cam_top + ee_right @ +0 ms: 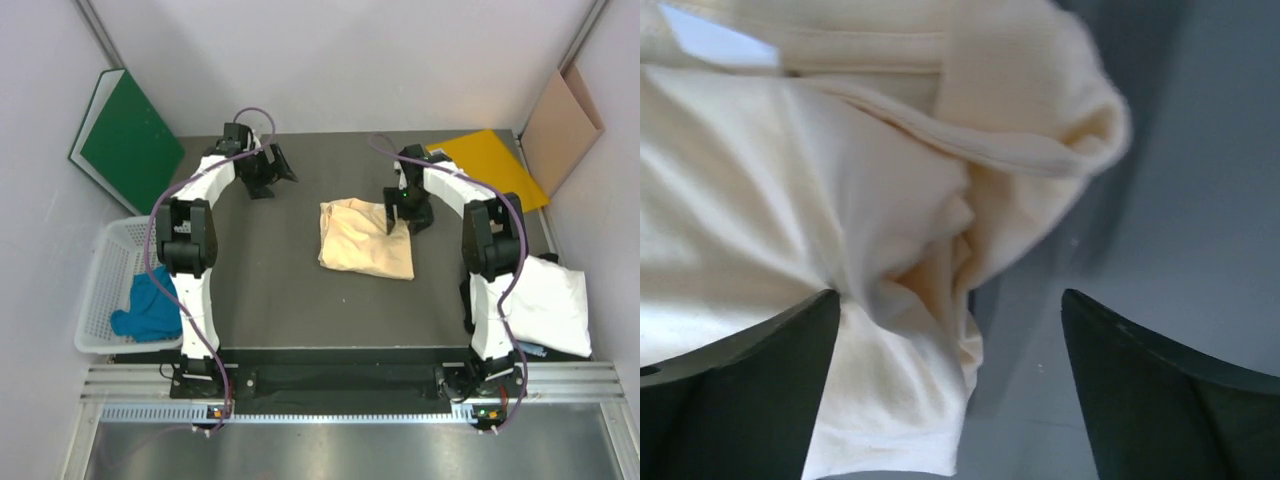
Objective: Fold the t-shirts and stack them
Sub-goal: Fold the tshirt
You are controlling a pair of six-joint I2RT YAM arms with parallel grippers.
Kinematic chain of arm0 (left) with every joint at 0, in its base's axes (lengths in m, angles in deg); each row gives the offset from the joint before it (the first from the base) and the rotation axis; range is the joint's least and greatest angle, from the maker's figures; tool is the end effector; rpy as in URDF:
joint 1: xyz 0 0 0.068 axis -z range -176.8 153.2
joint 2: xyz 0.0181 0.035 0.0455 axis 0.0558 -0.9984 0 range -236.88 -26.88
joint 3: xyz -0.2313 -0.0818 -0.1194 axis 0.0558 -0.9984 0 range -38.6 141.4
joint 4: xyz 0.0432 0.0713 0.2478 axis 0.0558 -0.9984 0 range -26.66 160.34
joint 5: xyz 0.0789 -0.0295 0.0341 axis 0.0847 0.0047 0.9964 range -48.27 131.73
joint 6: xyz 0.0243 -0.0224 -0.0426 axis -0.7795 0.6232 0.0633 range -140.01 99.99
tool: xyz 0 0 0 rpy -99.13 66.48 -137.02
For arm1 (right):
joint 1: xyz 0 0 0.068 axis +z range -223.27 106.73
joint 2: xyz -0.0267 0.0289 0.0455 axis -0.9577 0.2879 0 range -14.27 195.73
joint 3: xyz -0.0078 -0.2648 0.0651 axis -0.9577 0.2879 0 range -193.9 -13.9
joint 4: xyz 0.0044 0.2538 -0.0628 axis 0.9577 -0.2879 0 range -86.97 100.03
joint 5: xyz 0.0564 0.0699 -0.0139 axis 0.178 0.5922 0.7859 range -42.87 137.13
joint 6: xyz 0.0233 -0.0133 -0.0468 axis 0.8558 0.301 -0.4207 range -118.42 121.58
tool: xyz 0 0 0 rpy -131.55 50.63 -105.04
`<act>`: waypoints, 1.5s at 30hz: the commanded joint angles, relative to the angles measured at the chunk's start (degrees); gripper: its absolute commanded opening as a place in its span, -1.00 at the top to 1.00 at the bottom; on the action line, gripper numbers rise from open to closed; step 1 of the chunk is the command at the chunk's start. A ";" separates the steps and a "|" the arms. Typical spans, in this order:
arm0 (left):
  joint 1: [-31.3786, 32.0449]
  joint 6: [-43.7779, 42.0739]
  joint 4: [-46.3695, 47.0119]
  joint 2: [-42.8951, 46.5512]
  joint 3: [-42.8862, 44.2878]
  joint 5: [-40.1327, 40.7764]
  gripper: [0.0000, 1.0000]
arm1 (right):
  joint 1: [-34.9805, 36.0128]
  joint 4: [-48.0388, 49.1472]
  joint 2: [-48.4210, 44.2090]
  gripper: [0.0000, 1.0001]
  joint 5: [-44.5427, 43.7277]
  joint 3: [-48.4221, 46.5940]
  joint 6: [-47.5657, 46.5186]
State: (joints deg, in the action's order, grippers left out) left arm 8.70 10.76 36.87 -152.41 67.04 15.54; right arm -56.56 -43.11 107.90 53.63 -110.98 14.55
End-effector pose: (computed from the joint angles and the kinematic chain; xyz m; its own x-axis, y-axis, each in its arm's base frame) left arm 0.4837 -0.0623 0.2165 -0.8645 -0.3779 -0.3315 -0.1095 0.7851 -0.6096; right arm 0.4109 0.1276 0.1803 -0.9828 -0.0622 -0.1739 -0.0895 0.9840 0.1538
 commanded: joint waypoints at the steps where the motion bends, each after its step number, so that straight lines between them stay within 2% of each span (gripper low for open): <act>1: -0.22 -1.93 0.60 2.57 -1.49 -1.49 -0.98 | -0.19 -1.18 -10.44 -0.99 -11.06 1.09 0.56; 6: 0.04 -2.90 -0.10 2.14 -1.32 -2.63 -0.98 | -0.10 -1.34 -21.77 -0.99 -20.02 5.23 3.01; 9: 0.39 -4.48 -2.11 1.00 0.43 -2.63 -0.98 | -0.19 -6.43 -24.86 -0.99 -25.65 6.55 7.74; 14: 0.74 -6.42 -3.88 -1.11 2.11 -3.33 -0.98 | 0.69 -18.98 -25.23 -0.99 -34.42 12.15 15.76; 19: 0.83 -4.84 -2.48 -1.82 0.36 -5.62 -0.98 | 7.00 -26.91 -24.35 -0.99 -43.66 20.07 24.89; 25: 0.83 -3.87 -1.51 -3.05 -0.35 -7.82 -0.98 | 13.25 -29.21 -18.29 -0.99 -44.82 27.54 29.91; 29: 0.83 -3.52 -1.24 -3.22 -0.35 -8.17 -0.98 | 14.23 -29.12 -15.56 -0.94 -45.61 31.07 31.58; 31: 0.83 -3.43 -1.07 -3.40 -0.35 -8.61 -0.98 | 14.23 -29.12 -14.86 -0.89 -46.05 32.12 31.85; 40: 0.74 -3.78 -0.80 -3.14 -0.09 -9.31 -0.98 | 11.34 -29.21 -9.06 -0.93 -48.95 32.48 34.75; 45: 0.66 -3.61 -0.63 -2.96 0.00 -9.75 -0.98 | 7.12 -28.95 -6.33 -0.67 -50.53 32.21 36.77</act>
State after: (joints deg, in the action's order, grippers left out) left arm 9.33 7.30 34.34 -155.91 66.72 7.69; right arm -45.89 -68.36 99.88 5.42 -78.41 47.38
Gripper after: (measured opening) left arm 0.987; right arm 0.874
